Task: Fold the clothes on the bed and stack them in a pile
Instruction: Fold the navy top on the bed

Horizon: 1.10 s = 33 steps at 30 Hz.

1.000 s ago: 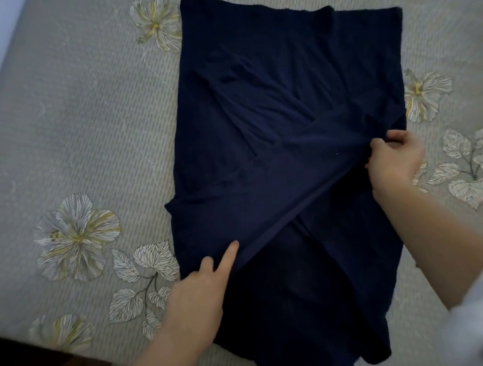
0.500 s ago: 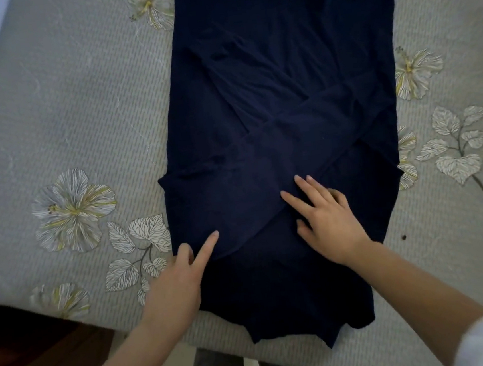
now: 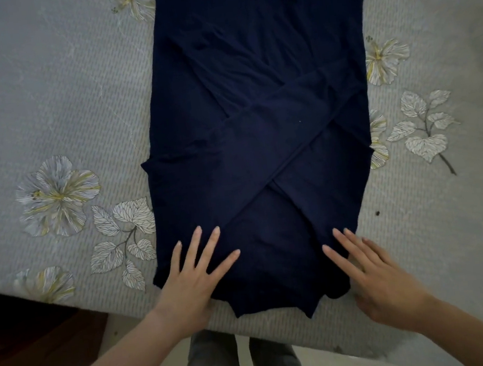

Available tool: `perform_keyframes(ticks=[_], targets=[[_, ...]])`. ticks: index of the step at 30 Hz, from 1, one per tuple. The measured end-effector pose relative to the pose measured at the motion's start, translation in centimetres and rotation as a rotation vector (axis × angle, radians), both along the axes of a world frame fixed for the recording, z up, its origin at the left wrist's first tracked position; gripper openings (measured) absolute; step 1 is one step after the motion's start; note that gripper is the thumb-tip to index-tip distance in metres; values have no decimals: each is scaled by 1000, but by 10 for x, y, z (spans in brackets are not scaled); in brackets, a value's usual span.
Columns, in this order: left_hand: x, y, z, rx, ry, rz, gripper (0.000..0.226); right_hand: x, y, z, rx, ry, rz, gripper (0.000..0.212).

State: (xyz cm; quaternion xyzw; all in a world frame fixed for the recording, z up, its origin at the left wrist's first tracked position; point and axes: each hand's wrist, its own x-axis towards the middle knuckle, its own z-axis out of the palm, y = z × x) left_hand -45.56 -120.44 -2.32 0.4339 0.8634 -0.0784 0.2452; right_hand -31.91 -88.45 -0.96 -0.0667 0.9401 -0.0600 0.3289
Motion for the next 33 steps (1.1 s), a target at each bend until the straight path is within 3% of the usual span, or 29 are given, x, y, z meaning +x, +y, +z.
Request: perform_keyframes(ticks=[4, 8, 11, 14, 16, 19, 22, 25, 30, 33], targets=[[0, 7, -3, -12, -35, 20, 109, -3, -14, -14, -36, 92, -14, 113], [-11, 8, 1, 44, -51, 23, 74, -20, -23, -18, -44, 113, -16, 88], [-23, 10, 7, 132, -102, 118, 42, -32, -22, -13, -241, 141, -287, 62], [-38, 21, 7, 248, -271, 314, 45, -53, -18, 3, -336, 106, -597, 36], [-52, 29, 12, 293, -340, 401, 30, -65, -14, 10, -362, 75, -677, 27], [-68, 37, 22, 297, -396, 461, 36, -78, -9, 17, -353, 39, -735, 24], [-74, 44, 37, 242, -465, 429, 43, -73, -5, 19, -373, -85, -813, 33], [-65, 49, 46, 80, -580, 317, 44, -58, -3, 20, -494, -358, -852, 36], [-37, 51, 45, -321, -1048, 274, 29, -42, -1, 25, -493, -880, -711, 50], [-50, 52, 45, -351, -1202, 311, 16, -52, 10, 28, -510, -866, -745, 49]])
